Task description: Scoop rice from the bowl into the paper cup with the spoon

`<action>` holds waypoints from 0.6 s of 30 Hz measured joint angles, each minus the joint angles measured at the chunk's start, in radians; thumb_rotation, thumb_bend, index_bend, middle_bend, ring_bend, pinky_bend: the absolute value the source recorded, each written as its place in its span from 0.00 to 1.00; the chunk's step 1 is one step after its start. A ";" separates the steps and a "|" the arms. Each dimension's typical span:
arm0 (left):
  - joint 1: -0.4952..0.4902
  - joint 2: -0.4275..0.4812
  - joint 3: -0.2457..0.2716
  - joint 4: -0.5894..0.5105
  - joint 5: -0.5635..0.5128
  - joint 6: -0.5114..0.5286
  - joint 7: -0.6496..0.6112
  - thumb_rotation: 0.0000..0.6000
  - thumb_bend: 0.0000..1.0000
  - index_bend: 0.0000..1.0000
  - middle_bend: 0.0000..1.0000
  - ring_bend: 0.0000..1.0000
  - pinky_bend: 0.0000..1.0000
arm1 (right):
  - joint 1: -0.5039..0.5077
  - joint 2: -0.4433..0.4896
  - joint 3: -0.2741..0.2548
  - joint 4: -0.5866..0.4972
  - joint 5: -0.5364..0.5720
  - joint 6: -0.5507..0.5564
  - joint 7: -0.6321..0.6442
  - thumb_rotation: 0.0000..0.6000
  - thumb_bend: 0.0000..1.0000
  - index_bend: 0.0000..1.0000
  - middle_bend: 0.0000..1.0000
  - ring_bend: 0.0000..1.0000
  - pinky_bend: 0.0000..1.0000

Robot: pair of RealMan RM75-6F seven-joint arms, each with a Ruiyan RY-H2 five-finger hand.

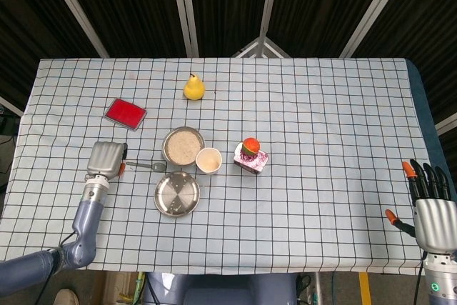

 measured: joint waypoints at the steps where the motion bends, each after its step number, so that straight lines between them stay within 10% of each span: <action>1: -0.004 -0.006 0.000 0.006 -0.006 -0.002 0.001 1.00 0.40 0.52 1.00 1.00 1.00 | 0.000 0.000 0.000 0.000 0.000 0.001 0.000 1.00 0.18 0.05 0.10 0.00 0.00; 18: -0.034 -0.073 0.008 0.083 -0.062 -0.014 0.013 1.00 0.40 0.52 1.00 1.00 1.00 | -0.001 -0.003 0.001 0.004 -0.003 0.005 0.004 1.00 0.18 0.05 0.10 0.00 0.00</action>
